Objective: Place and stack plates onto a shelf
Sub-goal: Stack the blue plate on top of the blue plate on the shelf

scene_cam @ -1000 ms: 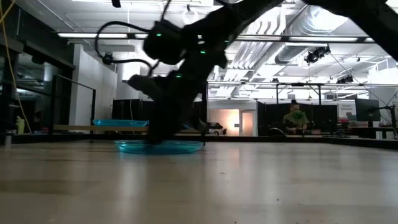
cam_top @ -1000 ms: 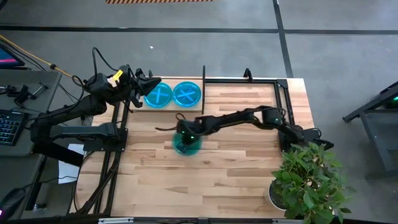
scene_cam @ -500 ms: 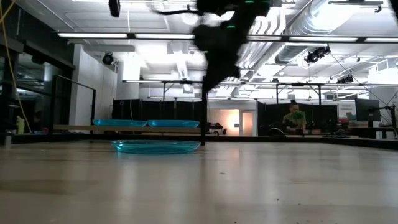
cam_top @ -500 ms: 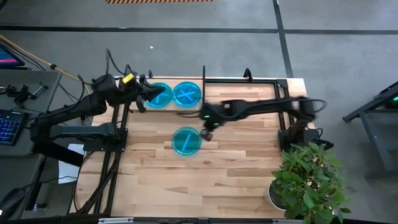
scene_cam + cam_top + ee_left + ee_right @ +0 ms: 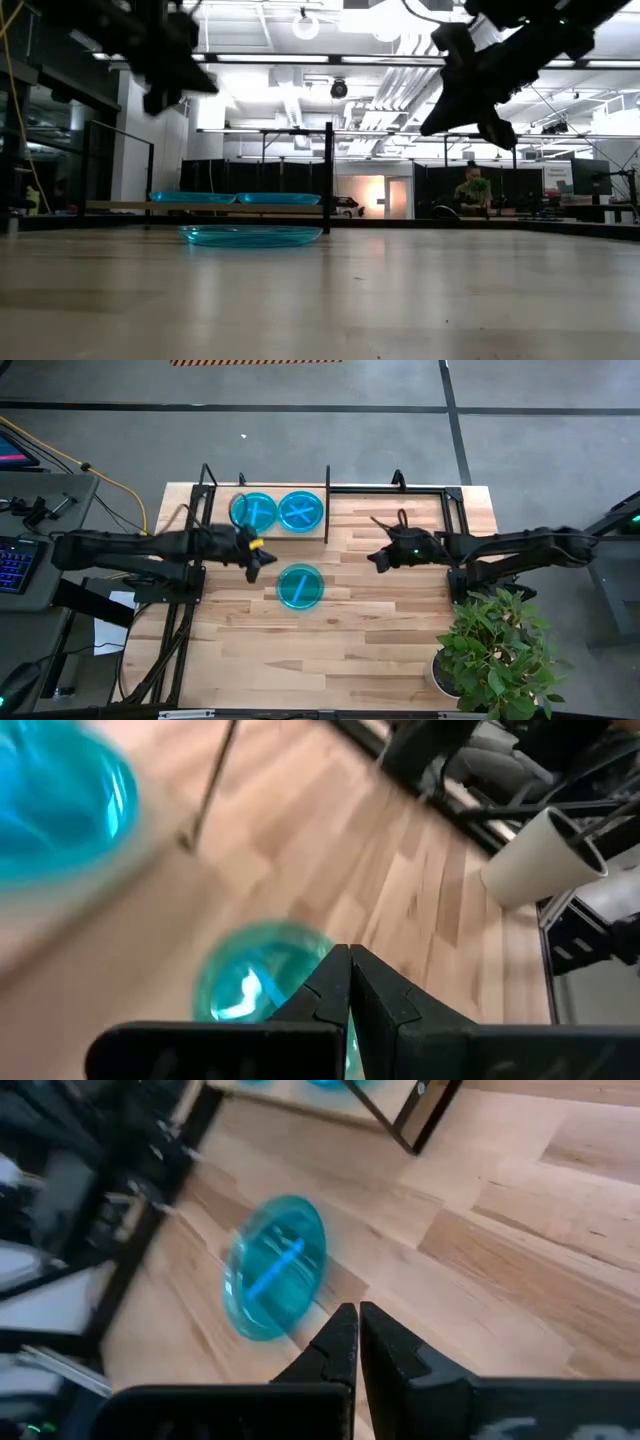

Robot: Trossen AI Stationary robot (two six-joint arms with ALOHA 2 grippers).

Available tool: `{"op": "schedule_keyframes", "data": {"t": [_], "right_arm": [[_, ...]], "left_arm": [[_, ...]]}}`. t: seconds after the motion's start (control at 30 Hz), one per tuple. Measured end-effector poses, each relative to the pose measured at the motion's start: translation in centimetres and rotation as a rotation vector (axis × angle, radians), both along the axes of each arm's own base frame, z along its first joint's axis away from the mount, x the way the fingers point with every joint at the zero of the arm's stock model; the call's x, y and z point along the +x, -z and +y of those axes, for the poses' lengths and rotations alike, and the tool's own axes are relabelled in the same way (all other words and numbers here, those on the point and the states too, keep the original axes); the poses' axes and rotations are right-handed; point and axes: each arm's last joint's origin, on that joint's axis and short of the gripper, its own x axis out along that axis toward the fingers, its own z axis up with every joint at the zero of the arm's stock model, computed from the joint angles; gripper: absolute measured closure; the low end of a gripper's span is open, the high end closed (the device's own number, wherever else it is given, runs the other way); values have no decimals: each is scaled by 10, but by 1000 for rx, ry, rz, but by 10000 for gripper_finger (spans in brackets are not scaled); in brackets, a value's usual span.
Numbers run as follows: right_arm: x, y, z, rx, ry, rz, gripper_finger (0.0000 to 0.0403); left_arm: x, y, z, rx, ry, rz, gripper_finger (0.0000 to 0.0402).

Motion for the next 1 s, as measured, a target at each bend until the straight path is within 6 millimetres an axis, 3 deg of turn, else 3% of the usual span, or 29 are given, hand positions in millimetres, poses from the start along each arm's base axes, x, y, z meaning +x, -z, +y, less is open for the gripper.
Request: {"op": "schedule_keyframes", "data": {"t": [0.1,0.3,0.47,0.8,1.0], "right_arm": [[-7,-1,0,5,19,-38,403],[-8,-2,0,-8,11,-43,403],[-9,-1,0,-18,0,-34,403],[-9,-1,0,-30,-13,-30,403],[-9,-1,0,-29,-17,-30,403]], "left_arm": [[4,34,-6,-89,-13,-6,401],[7,73,-7,-197,-87,25,400],[12,88,-7,-219,-109,100,372],[18,117,-3,-233,-259,238,241],[23,123,-3,-235,-277,241,208]]}}
